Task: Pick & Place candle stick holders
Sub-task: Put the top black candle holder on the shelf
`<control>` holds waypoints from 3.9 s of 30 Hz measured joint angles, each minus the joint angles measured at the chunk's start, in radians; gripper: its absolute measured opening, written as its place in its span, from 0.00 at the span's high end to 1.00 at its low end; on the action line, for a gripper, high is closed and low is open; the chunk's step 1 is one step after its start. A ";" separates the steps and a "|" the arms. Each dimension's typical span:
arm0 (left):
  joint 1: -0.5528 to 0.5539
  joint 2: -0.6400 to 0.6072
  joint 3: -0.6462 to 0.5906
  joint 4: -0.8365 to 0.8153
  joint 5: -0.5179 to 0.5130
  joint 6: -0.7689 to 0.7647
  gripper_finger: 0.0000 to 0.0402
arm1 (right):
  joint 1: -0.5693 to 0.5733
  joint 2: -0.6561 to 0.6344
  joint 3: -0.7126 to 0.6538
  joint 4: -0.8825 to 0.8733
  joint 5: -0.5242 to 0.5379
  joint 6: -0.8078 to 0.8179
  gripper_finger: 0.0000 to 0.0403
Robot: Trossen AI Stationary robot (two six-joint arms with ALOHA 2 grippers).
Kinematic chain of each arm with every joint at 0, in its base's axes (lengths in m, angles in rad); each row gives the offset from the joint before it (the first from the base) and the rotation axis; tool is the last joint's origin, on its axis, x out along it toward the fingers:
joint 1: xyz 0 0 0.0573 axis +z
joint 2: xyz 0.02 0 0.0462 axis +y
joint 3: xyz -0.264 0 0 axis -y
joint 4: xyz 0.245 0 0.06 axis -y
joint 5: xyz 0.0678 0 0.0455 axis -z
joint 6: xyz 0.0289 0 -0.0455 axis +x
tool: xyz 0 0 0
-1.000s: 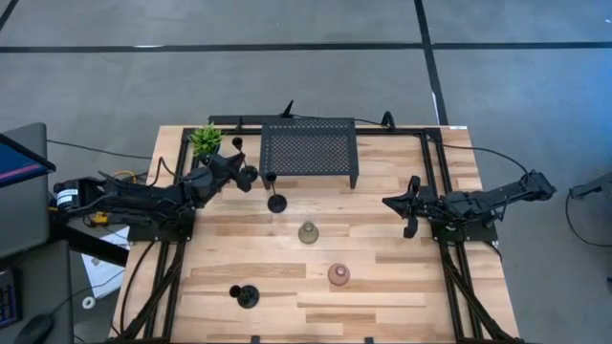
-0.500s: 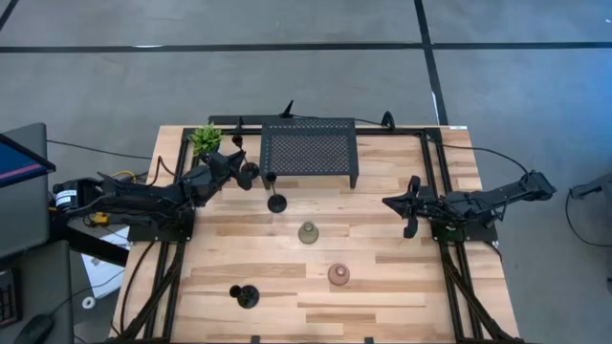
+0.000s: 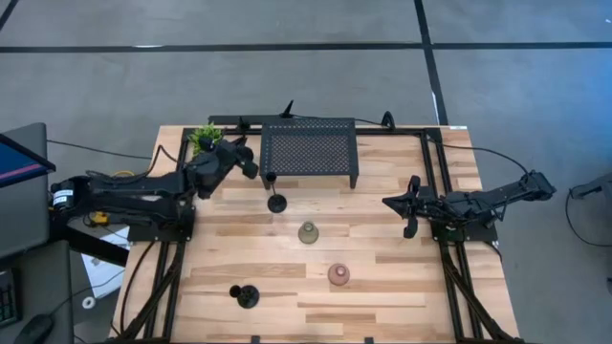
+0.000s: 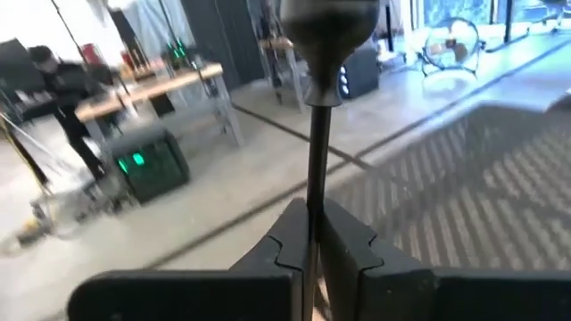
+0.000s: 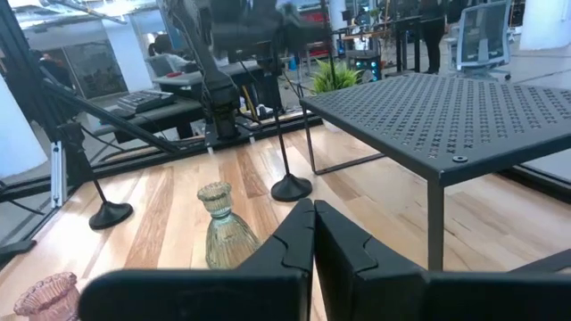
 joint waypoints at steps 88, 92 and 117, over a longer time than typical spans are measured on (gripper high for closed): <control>0.205 0.067 0.391 -0.385 0.490 -0.209 0.46 | 0.000 0.000 0.000 0.000 -0.001 -0.028 1.00; 0.180 -0.020 0.391 -0.476 0.604 -0.158 0.51 | 0.000 0.000 0.000 0.000 -0.001 -0.028 1.00; 0.003 -0.182 0.343 -0.928 1.163 -0.109 0.98 | 0.001 0.000 0.000 0.000 -0.001 -0.019 1.00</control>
